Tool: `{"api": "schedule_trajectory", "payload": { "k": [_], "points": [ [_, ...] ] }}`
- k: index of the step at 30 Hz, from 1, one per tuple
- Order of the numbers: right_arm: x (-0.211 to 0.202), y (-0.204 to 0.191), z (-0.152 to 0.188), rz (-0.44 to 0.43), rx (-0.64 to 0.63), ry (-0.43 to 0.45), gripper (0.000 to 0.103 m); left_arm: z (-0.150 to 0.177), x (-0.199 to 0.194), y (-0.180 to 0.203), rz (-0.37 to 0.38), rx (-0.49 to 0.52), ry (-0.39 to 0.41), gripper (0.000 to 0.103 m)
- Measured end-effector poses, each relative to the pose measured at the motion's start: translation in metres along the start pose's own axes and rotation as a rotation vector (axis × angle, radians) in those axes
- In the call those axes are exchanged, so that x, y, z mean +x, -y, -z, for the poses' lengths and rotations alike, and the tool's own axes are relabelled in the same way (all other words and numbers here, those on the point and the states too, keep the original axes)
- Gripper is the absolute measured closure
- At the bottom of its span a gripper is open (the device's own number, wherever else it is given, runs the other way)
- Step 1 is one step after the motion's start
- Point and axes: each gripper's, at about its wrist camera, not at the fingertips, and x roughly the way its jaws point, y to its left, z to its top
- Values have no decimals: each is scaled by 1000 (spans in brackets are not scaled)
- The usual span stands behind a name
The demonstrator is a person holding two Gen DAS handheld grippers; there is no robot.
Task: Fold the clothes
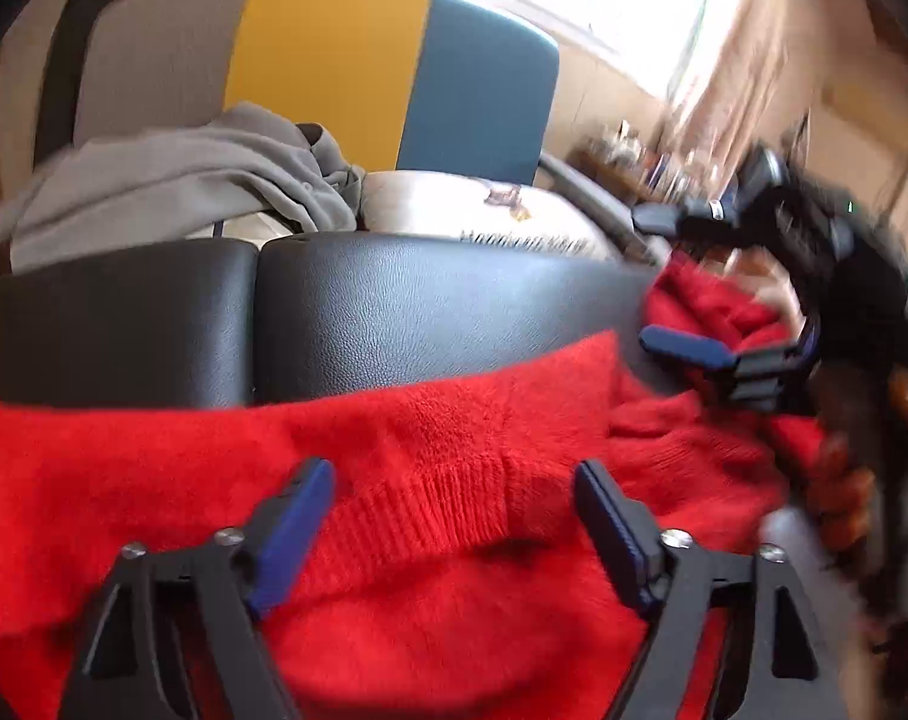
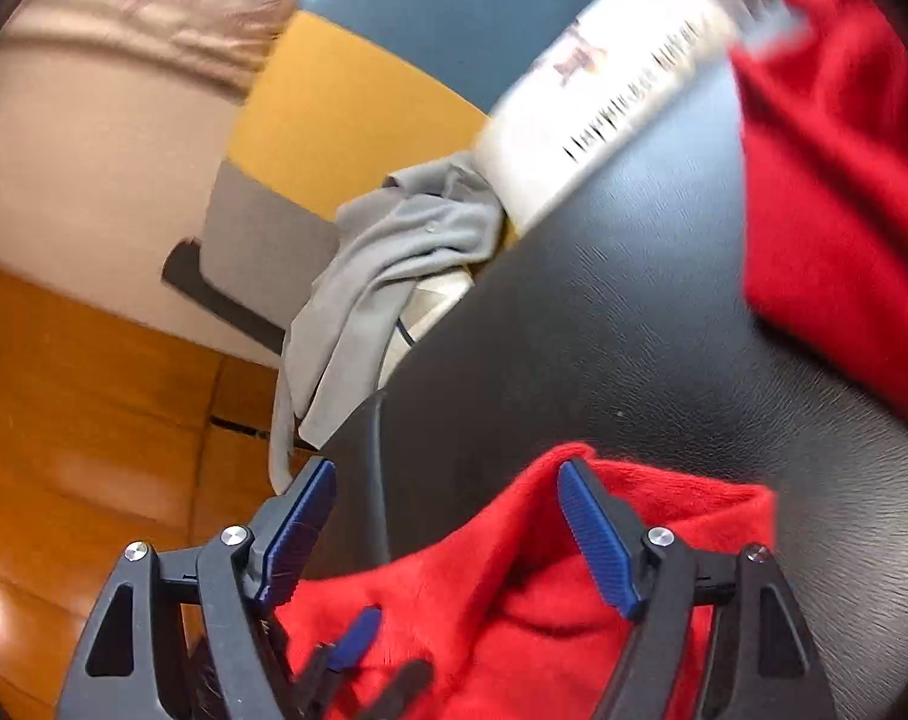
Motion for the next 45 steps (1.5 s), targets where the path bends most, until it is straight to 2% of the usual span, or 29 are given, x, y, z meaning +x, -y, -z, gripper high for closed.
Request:
{"api": "schedule_trajectory", "payload": {
  "k": [2,4,8,10,13,16,17,18,21,22,24,26,28,30,32,35,36,40,43,45],
  "points": [
    [0,-18,8,-3,-68,-13,23,0,-30,-18,29,-65,52,26],
    [7,-38,21,-6,-138,-41,22,4,-64,-49,16,-143,110,25],
    [44,-75,66,83,-339,-116,22,12,-116,-124,-85,-290,173,24],
    [65,-87,93,170,-456,-144,22,10,-126,-160,-137,-346,159,24],
    [89,-96,129,349,-656,-128,20,3,-135,-199,-118,-416,141,24],
    [98,-97,157,417,-829,-75,9,-8,-128,-218,-49,-451,105,24],
    [100,-96,164,434,-861,-58,9,-13,-123,-221,-13,-459,88,25],
    [99,-95,165,440,-865,-57,9,-17,-116,-221,23,-455,74,25],
    [98,-93,166,441,-864,-53,8,-28,-97,-216,41,-412,33,29],
    [98,-93,165,435,-859,-52,8,-31,-86,-212,43,-393,-1,35],
    [100,-95,164,436,-858,-49,8,-34,-70,-211,34,-385,-58,49],
    [99,-96,166,443,-864,-44,8,-37,-60,-213,45,-386,-91,77],
    [99,-96,167,440,-863,-40,8,-40,-55,-214,53,-389,-96,92],
    [98,-96,167,437,-860,-35,8,-43,-48,-220,55,-413,-103,93],
    [98,-97,167,437,-860,-31,8,-41,-41,-232,-28,-457,-110,98],
    [98,-97,167,437,-860,-28,8,-29,-42,-252,-39,-587,-66,98],
    [98,-97,168,437,-860,-29,8,-25,-45,-254,-43,-603,-47,98],
    [98,-96,167,432,-855,-30,8,-13,-57,-250,-78,-603,11,98],
    [100,-96,166,437,-857,-31,7,-14,-70,-250,-103,-613,54,97],
    [100,-97,167,438,-857,-30,7,-20,-87,-242,-133,-585,102,97]
  ]
}}
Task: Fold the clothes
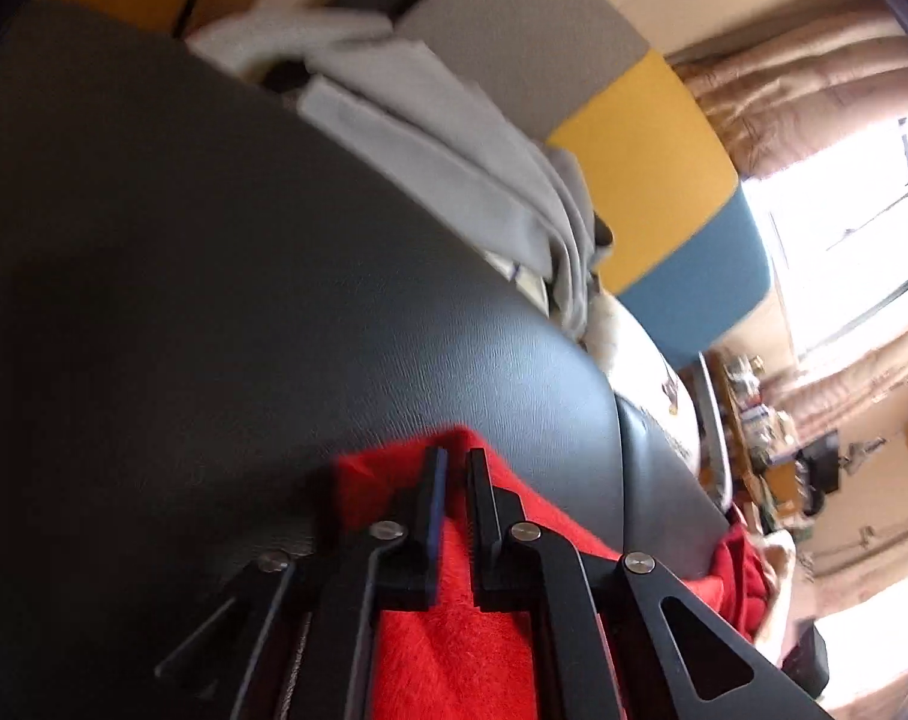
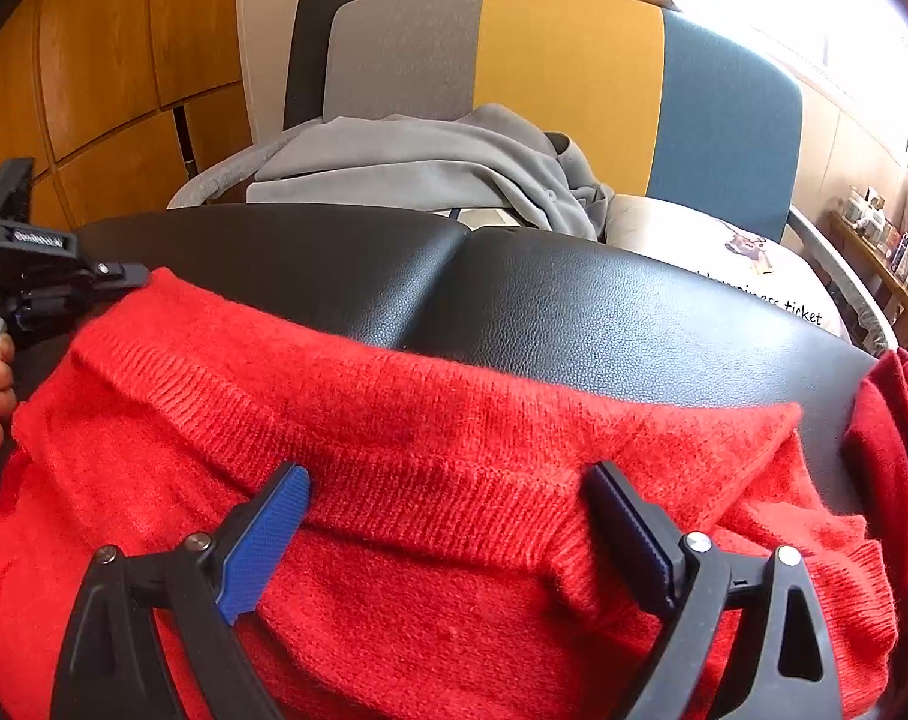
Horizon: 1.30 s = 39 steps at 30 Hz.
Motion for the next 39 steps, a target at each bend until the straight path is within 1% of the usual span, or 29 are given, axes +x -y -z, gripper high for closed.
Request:
{"api": "schedule_trajectory", "payload": {
  "k": [2,3,4,5,8,10,11,12,13,15,17,20,22,25,26,27,28,29,30,31,33,35,36,37,38,39],
  "points": [
    [0,0,0,0,0,1,7,-1,-16,11,13,43,39,97],
    [0,0,0,-1,1,2,7,2,-19,22,15,87,44,95],
    [0,0,0,-1,1,3,7,6,-20,34,16,138,45,89],
    [0,0,0,-1,1,3,7,13,-18,50,16,204,34,84],
    [0,0,0,-4,4,5,7,49,-10,82,18,386,-37,83],
    [0,1,0,-7,6,6,7,74,-3,89,-17,470,-69,82],
    [0,1,0,-10,8,6,7,87,5,88,-60,507,-84,81],
    [0,1,0,-13,10,7,7,95,8,81,-68,524,-64,80],
    [0,2,0,-17,12,7,7,102,8,74,-64,536,-33,79],
    [1,3,0,-24,16,8,7,97,4,60,-17,463,-31,79],
    [1,3,-1,-31,20,9,6,91,5,53,4,413,-27,81],
    [2,3,-1,-31,22,9,6,88,7,56,-17,438,-19,81],
    [2,3,-2,-33,24,7,6,85,7,57,-27,436,-23,81],
    [0,5,-4,-59,25,-9,5,89,-1,69,-77,452,-37,81],
    [-3,7,-5,-80,26,-21,6,93,-5,73,-90,451,-42,77],
    [-12,10,-5,-112,31,-28,8,97,-14,76,-81,453,-33,73],
    [-26,15,-3,-152,42,-15,11,102,-25,79,-66,456,-19,62],
    [-40,20,1,-178,51,-3,11,108,-34,81,-57,465,-6,50],
    [-54,26,8,-180,57,9,11,116,-43,82,-54,483,8,46],
    [-66,32,14,-171,64,19,11,123,-49,81,-65,504,15,44],
    [-81,47,28,-113,90,25,11,137,-55,75,-100,532,14,44],
    [-83,73,46,-37,168,-5,11,144,-49,59,-149,505,-23,44],
    [-81,86,57,-22,217,-22,11,146,-44,49,-175,479,-45,44],
    [-77,98,68,-31,256,-28,14,147,-42,43,-175,468,-47,45],
    [-75,105,77,-39,272,-22,14,148,-41,39,-167,461,-43,45],
    [-76,104,79,-41,254,-7,14,149,-40,39,-174,463,-41,45]
  ]
}}
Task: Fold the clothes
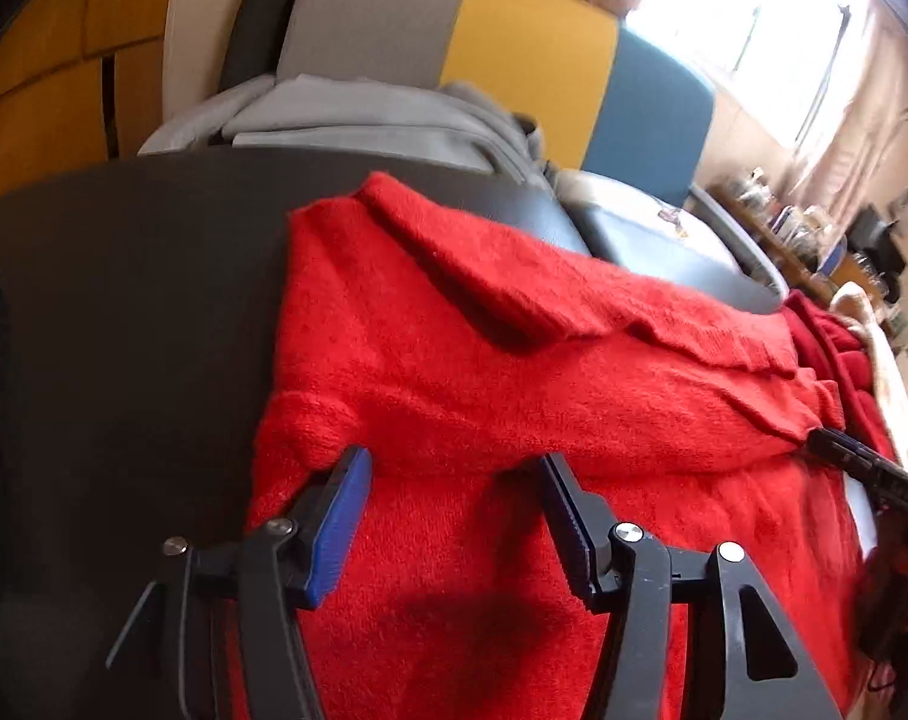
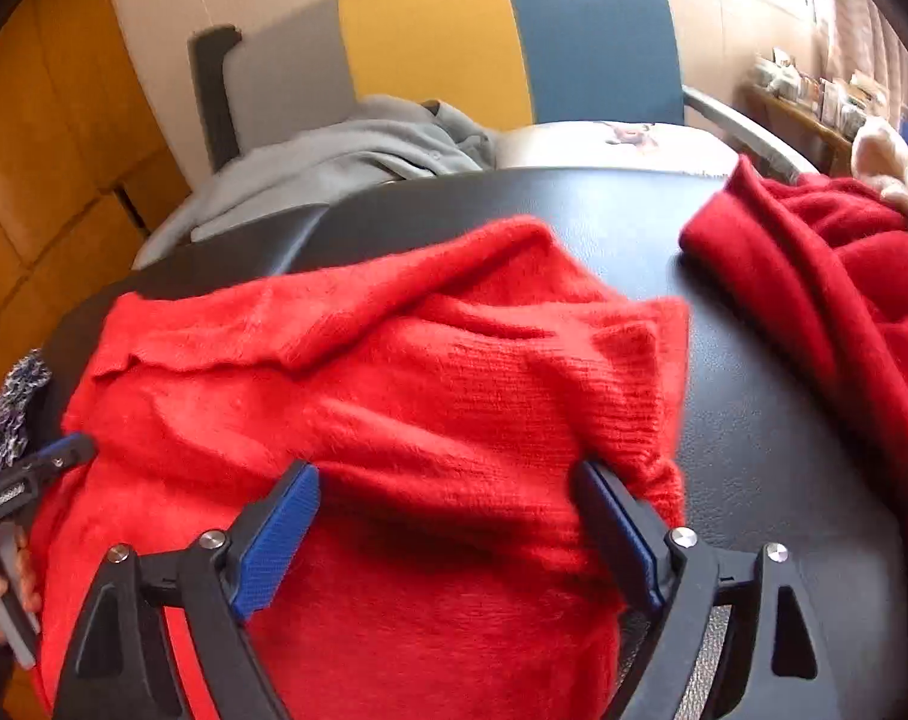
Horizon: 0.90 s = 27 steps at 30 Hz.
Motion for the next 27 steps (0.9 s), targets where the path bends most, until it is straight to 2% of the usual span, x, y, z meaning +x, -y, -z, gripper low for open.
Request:
{"api": "schedule_trajectory", "payload": {
  "k": [1,4,5,6,8,10,11,15,18,21,23,25,27],
  "points": [
    [1,-3,0,12,-14,-4,14,0,2,2,-12,4,-1,45],
    [13,-24,0,91,-108,-43,1,0,7,10,-44,38,-6,39],
    [18,-32,0,126,-150,-59,0,-1,8,13,-43,48,-13,34],
    [21,-39,-1,156,-182,-67,0,-3,8,14,-43,52,-25,33],
    [21,-38,-5,131,-177,-80,0,-8,3,15,-41,43,-55,37],
    [11,-31,-9,59,-144,-95,1,-7,-15,12,-16,12,-39,39],
    [1,-27,-9,14,-121,-91,6,-3,-29,9,0,6,-11,36],
    [-62,5,11,-168,22,-36,6,23,-77,-7,44,0,24,36],
    [-101,46,55,-296,190,-56,6,52,-98,-26,51,-19,-4,35],
    [-121,77,110,-385,334,-126,6,89,-110,-42,44,-63,-58,35],
    [-132,79,139,-439,365,-142,7,110,-117,-47,42,-87,-83,35],
    [-139,74,157,-506,381,-118,7,127,-128,-44,50,-92,-69,34],
    [-132,66,172,-634,431,-147,7,139,-135,-41,82,-123,-75,33]
  ]
}}
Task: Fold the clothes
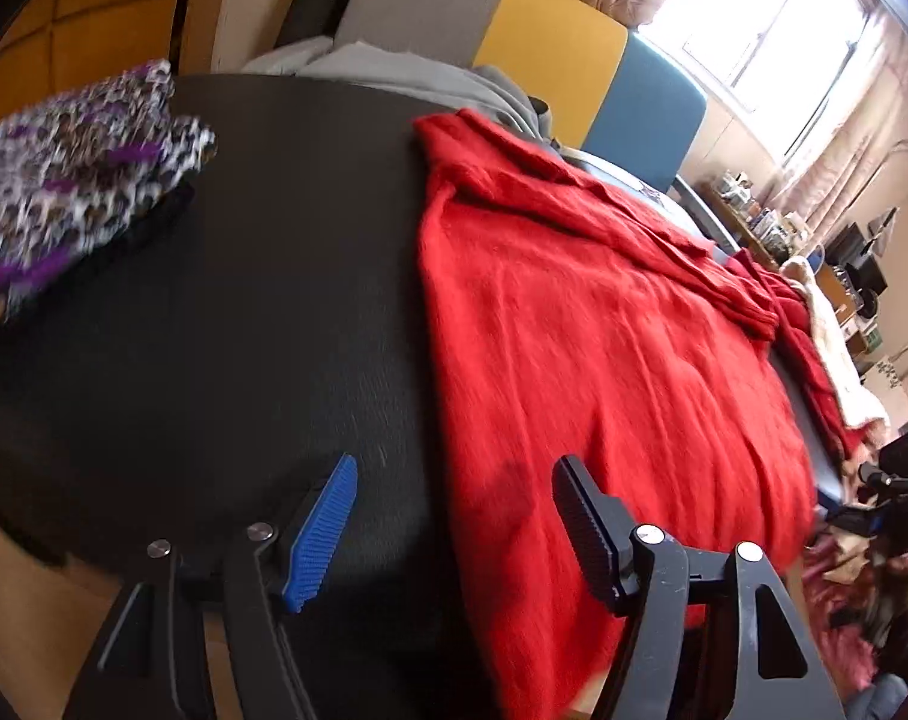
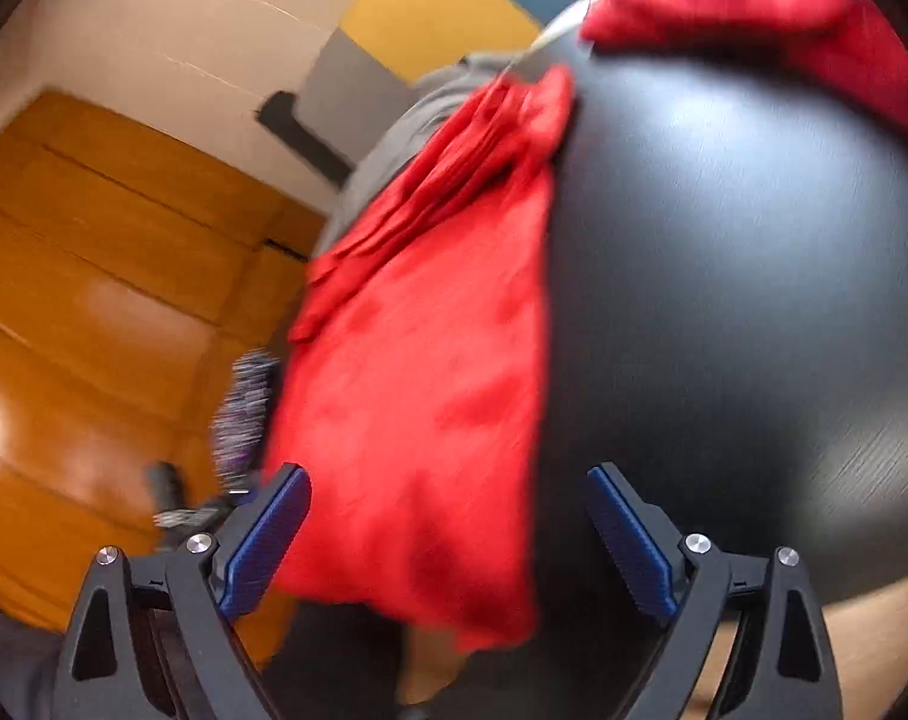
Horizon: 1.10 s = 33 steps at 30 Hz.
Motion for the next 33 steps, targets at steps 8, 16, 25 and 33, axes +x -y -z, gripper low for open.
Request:
{"api": "schedule_trajectory", "payload": {
  "k": [8,16,25,33],
  "points": [
    [15,10,29,-174,66,51,19,43,-1,18,84,-32,-71,30],
    [25,-1,41,-60,-7,-4,59,60,24,19,111,-77,-193,46],
    [52,15,52,-35,43,-102,79,56,44,27,152,-36,-276,72],
    [86,-3,61,98,-62,-215,87,51,26,33,204,32,-281,91]
  ]
}}
